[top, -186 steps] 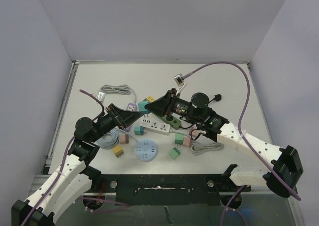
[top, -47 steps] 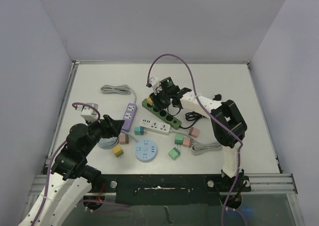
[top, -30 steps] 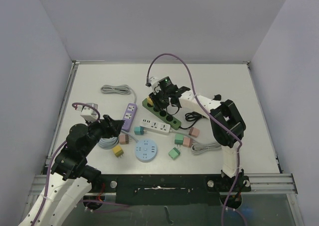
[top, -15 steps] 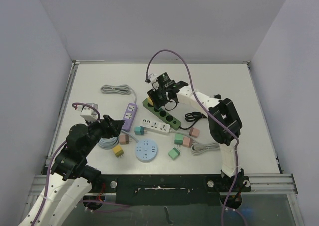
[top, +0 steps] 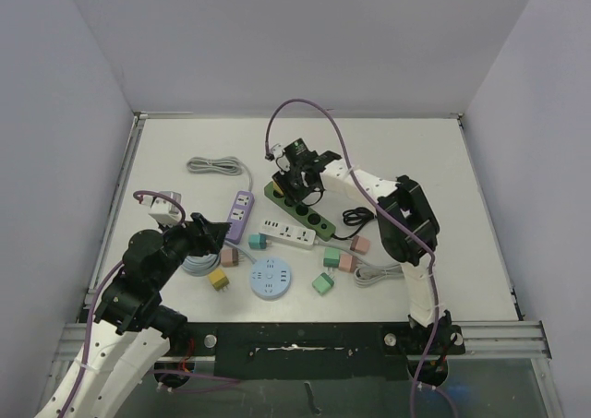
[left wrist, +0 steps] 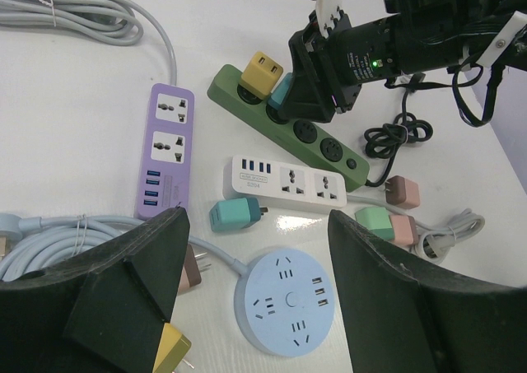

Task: Insert the plug

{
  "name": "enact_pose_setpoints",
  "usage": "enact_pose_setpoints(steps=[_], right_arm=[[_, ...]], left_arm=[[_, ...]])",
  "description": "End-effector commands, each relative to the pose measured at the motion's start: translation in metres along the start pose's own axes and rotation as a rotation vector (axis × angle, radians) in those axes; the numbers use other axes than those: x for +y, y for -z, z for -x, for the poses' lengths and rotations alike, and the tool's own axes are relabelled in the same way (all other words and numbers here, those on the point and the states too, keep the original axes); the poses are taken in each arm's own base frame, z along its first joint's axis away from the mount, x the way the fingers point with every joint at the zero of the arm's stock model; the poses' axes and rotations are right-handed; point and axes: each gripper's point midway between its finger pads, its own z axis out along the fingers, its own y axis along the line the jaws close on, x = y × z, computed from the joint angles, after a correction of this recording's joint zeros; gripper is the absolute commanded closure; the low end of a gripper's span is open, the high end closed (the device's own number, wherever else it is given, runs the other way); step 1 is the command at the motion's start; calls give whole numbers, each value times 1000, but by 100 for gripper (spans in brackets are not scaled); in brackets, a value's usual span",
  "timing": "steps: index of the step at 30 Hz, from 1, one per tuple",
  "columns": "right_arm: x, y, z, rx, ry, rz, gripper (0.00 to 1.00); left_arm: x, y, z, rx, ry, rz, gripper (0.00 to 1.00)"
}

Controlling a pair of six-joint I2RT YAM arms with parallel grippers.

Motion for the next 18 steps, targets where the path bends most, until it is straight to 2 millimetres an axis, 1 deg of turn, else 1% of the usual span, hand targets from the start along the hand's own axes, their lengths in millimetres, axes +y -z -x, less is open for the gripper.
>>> enact_pose_setpoints(steps=[1, 4, 8, 10, 12, 13, 15, 18], right_arm=[[-9, -33, -53, 195, -3, -46, 100], [-11, -50, -76, 257, -33, -43, 100], [-1, -68, -103, 298, -78, 6, 100], [-1, -72, -115, 321, -99, 24, 100], [0, -74, -122, 338, -100, 26, 100], [-1, -74, -122, 338, -97, 18, 100], [-5, -70, -111, 312, -85, -20, 100], [-13, -54, -79, 236, -70, -90, 100]], left_arm=[[-4, 2, 12, -46, 5, -12, 33], [-4, 2, 12, -48, 5, -12, 33], [-5, 2, 13, -48, 5, -13, 33], [-4, 2, 12, -47, 5, -9, 33], [-4, 2, 12, -46, 5, -10, 33], [-4, 1, 12, -46, 5, -8, 33], [-4, 1, 11, -42, 5, -7, 33], [-3, 0, 10, -37, 6, -3, 33]])
